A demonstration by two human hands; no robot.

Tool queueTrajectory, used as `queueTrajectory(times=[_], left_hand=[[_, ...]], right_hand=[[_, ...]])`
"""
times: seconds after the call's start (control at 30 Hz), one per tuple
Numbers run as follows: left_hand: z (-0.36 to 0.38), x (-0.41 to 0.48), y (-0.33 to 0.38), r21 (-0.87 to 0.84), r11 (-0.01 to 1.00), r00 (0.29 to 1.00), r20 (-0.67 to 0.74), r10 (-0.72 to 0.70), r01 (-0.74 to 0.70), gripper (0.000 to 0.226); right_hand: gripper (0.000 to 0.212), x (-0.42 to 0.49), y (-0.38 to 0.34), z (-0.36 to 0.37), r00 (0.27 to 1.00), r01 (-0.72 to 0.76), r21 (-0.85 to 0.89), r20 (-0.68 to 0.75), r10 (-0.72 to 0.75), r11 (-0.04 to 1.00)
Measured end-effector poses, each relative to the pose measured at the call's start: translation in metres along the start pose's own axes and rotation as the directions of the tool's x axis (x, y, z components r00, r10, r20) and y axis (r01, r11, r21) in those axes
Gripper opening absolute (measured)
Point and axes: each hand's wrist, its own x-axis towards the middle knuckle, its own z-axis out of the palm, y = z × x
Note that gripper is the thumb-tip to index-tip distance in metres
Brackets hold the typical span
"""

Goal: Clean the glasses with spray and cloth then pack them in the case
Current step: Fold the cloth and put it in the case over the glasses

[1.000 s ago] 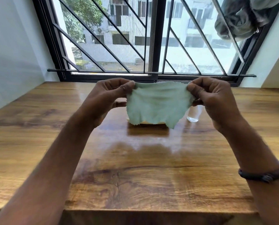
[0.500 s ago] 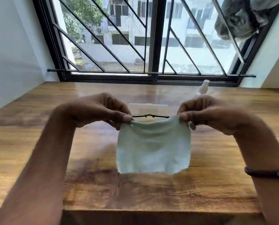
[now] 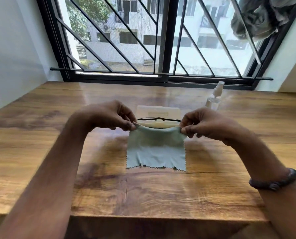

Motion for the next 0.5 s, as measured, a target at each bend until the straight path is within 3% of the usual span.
queueTrajectory(times=[0.23,0.37,0.5], left_hand=[[0.008,-0.019,-0.014,-0.088,0.988,0.985,-0.128,0.113,-0.125,0.006],[0.024,-0.036,-0.025,0.009,0.972,0.936,-0.267,0.229,-0.235,0.011],[0.040,-0.048,-0.039,0.078,0.942,0.895,-0.292,0.336,-0.328,0.019]], right_hand=[[0.006,-0.005,0.003,0.002,0.997,0.080,0.047,-0.010,-0.079,0.996],[0.013,-0.015,0.006,0.010,0.983,0.179,0.068,-0.055,-0.175,0.982],[0.023,-0.028,0.012,0.024,0.964,0.247,-0.042,-0.088,-0.250,0.968]])
